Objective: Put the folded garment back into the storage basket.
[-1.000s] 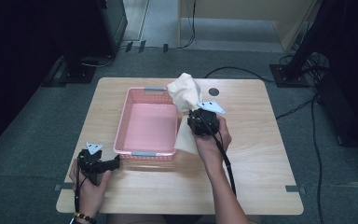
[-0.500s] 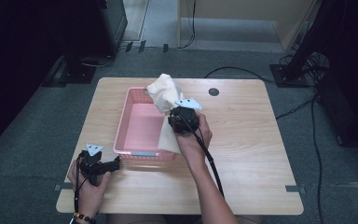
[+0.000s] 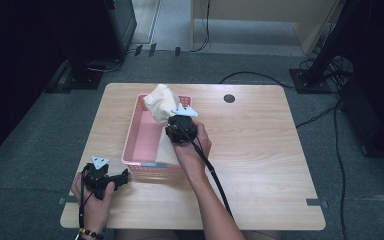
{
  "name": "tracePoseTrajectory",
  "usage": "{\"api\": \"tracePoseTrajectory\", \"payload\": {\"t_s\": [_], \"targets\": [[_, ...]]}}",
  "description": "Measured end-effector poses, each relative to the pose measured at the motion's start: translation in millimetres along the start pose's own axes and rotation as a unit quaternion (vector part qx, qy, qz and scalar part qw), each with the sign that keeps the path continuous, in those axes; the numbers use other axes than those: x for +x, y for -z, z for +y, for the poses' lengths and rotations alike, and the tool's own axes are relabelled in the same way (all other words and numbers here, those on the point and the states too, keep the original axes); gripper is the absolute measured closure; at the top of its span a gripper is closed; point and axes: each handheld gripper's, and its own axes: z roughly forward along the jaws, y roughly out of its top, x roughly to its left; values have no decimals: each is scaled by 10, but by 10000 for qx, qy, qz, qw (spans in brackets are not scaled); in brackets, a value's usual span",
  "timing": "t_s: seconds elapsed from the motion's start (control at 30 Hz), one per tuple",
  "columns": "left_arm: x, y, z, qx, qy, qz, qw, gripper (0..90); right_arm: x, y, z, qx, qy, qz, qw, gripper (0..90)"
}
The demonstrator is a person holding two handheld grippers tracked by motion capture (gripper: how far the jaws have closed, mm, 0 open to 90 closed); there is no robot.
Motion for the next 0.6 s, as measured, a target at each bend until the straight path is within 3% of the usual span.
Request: {"api": "tracePoseTrajectory", "payload": {"t_s": [0.37,0.6], "targets": [[0,0,0,-3,-2,1,10000,0,182,-190,-26,106,103,-27,9999,662],[0,1,0,8,-4,1,10000,0,246,-316,-21,289,-94,3,9995,661]]}}
